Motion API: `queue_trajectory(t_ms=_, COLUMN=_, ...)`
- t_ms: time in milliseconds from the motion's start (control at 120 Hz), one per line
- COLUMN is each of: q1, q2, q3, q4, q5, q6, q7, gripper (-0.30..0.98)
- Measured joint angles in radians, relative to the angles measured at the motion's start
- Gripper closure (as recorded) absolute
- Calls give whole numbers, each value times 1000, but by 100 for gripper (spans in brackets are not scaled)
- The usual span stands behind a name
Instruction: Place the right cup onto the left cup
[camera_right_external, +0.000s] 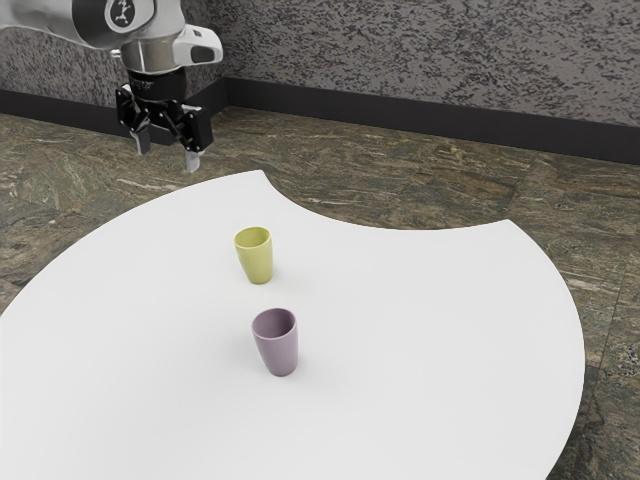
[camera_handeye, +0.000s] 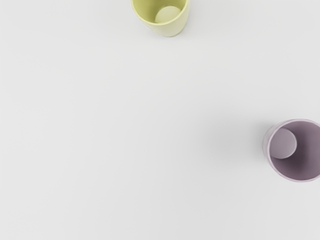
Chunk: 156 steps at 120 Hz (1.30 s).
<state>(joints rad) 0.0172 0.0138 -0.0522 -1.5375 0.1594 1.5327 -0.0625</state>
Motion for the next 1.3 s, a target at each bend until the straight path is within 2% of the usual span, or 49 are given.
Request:
queue_trajectory(t_ms=133, q1=22, q2=2, q3=-17, q4=0, q5=1, q6=1, q7=-4, gripper=0)
queue_trajectory(t_ms=383, q1=120, q2=25, q3=-149, q4=-13, q5=3, q6=6, q7=-58, gripper=0)
queue_trajectory(t_ms=667, q1=-46, q2=47, q3=-217, q4=-98, q5=4, q6=57, q7=-176, gripper=0)
queue_trajectory(t_ms=900, q1=15, q2=48, q3=-262, q4=-213, q5=3, q6=162, q7=-286, gripper=0)
queue_trajectory(t_ms=1300, q1=-7, q2=83, q3=-326, q4=-355, q5=7, q6=350, q7=-519, gripper=0)
